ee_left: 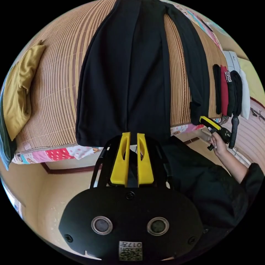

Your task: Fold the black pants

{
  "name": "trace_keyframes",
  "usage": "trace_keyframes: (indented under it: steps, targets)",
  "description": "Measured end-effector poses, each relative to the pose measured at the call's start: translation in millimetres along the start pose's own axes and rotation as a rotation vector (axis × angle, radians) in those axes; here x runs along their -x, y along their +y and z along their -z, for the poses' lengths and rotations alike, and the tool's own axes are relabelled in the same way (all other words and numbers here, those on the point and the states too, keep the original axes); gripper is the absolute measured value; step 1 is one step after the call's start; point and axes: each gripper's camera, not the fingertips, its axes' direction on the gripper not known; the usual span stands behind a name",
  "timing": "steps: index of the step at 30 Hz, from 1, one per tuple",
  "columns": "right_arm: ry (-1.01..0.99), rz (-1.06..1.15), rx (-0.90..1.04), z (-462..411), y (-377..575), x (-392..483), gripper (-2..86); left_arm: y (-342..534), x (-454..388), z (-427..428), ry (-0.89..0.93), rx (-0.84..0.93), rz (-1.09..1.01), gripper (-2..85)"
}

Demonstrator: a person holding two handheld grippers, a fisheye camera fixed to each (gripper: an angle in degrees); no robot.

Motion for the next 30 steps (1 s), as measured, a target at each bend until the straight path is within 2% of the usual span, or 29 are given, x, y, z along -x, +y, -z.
trace_keyframes:
  steps: [2,4,6,8,10,14,17,19,21,24,27,29,30]
  targets:
    - [-0.035,0.030,0.035,13,-4,-4,1.7,2,-8,-8,0.068,0.048,-0.079,5.3]
    - [-0.120,0.044,0.062,31,-6,-16,2.0,0,-20,-19,0.062,0.096,-0.156,5.7]
    - [-0.207,0.019,0.039,50,0,-31,2.3,-5,-36,-26,-0.001,0.116,-0.253,6.7]
    - [-0.258,-0.039,-0.020,70,11,-51,3.2,-16,-57,-24,0.037,0.088,-0.410,8.0]
    - [-0.271,-0.161,-0.105,94,28,-82,5.2,-33,-67,-23,0.024,0.078,-0.444,9.0]
    - [-0.299,-0.266,-0.111,103,44,-118,8.6,-87,-85,-26,0.009,0.088,-0.471,11.3]
    - [-0.493,-0.259,-0.109,101,50,-133,10.8,-121,-103,-37,-0.033,0.126,-0.499,11.8]
    - [-0.564,-0.284,-0.097,102,54,-135,10.2,-139,-114,-48,-0.061,0.168,-0.514,10.7]
    - [-0.525,-0.315,-0.094,109,57,-138,8.2,-151,-127,-60,-0.080,0.215,-0.535,7.9]
    - [-0.572,-0.290,-0.078,120,58,-145,5.0,-166,-140,-87,-0.154,0.361,-0.529,5.4]
    - [-0.732,-0.240,-0.180,142,71,-164,3.8,-170,-138,-83,0.077,0.419,-0.572,4.2]
    - [-0.954,-0.215,-0.289,152,89,-185,3.5,-179,-110,-67,0.500,0.413,-0.502,4.0]
    - [-1.079,-0.225,-0.348,153,102,-200,3.3,-181,-101,-65,0.605,0.404,-0.471,3.9]
